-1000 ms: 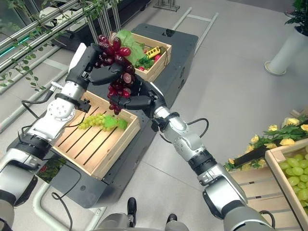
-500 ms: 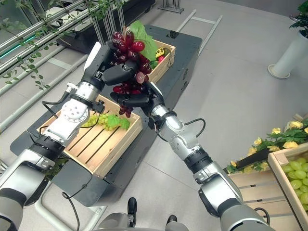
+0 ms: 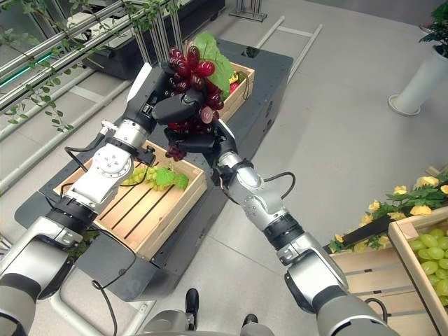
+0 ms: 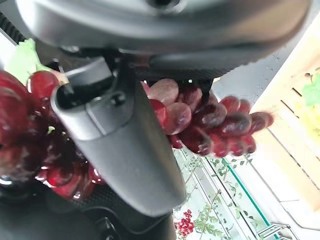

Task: Pick up the fruits from the basket on one side to the basket on the other side

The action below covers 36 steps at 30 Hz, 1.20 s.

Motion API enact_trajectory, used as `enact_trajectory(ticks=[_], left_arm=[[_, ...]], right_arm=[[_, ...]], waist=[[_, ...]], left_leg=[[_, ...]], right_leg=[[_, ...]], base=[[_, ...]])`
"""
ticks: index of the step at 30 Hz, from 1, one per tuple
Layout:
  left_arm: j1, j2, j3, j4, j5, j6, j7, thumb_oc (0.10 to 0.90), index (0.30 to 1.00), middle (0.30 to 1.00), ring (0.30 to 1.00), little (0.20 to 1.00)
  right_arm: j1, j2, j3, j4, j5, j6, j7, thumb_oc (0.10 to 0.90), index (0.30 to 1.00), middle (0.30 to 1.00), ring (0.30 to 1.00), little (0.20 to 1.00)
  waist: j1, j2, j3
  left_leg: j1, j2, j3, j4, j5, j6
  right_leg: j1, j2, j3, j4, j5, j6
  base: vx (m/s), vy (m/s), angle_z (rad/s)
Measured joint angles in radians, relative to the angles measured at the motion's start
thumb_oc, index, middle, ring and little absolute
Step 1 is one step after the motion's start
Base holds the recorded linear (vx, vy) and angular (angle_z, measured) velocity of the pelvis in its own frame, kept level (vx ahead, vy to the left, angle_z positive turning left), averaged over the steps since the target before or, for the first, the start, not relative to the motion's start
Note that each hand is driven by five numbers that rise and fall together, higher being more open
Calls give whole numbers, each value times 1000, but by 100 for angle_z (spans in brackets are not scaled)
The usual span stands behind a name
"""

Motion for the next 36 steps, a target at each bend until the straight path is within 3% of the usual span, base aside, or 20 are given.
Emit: enact_trajectory(ticks=[1, 10, 19, 28, 36], left_arm=[[0, 0, 0, 0, 0, 0, 3, 800, 900, 900, 900, 900], [0, 0, 0, 5, 1, 15, 14, 800, 900, 900, 900, 900], [1, -1, 18, 123, 22, 15, 126, 800, 900, 900, 900, 900], [86, -1, 186, 261, 17, 20, 277, 800, 900, 900, 900, 900], [184, -41, 346, 322, -150, 14, 364, 800, 900, 900, 900, 900]], right_arm=[[0, 1, 0, 0, 0, 0, -5, 400, 300, 300, 300, 300], [0, -20, -13, 1, 0, -76, -52, 400, 300, 300, 300, 300], [1, -44, -14, 36, 1, -80, -53, 400, 300, 300, 300, 300], [49, -58, -26, 35, -16, -147, -53, 400, 300, 300, 300, 300], [183, -102, -61, 38, -49, -147, -52, 400, 300, 300, 300, 300]], waist=[[0, 0, 0], [-3, 0, 0], [-21, 0, 0], [-35, 0, 0], [-37, -4, -3]], left_leg=[[1, 0, 0, 0, 0, 0], [6, 0, 1, 0, 0, 0], [11, 2, 2, -1, 0, 0], [16, 3, 15, -3, 0, 0], [18, 8, 29, -3, 0, 0]], right_leg=[[0, 0, 1, 0, 0, 0], [4, 0, 5, 0, 0, 0], [4, 0, 12, 0, 0, 0], [2, 0, 24, 0, 0, 0], [-3, 4, 42, 0, 6, -2]], base=[[0, 0, 0], [0, 0, 0], [-14, 2, -2], [-2, 4, -3], [5, -3, -5]])
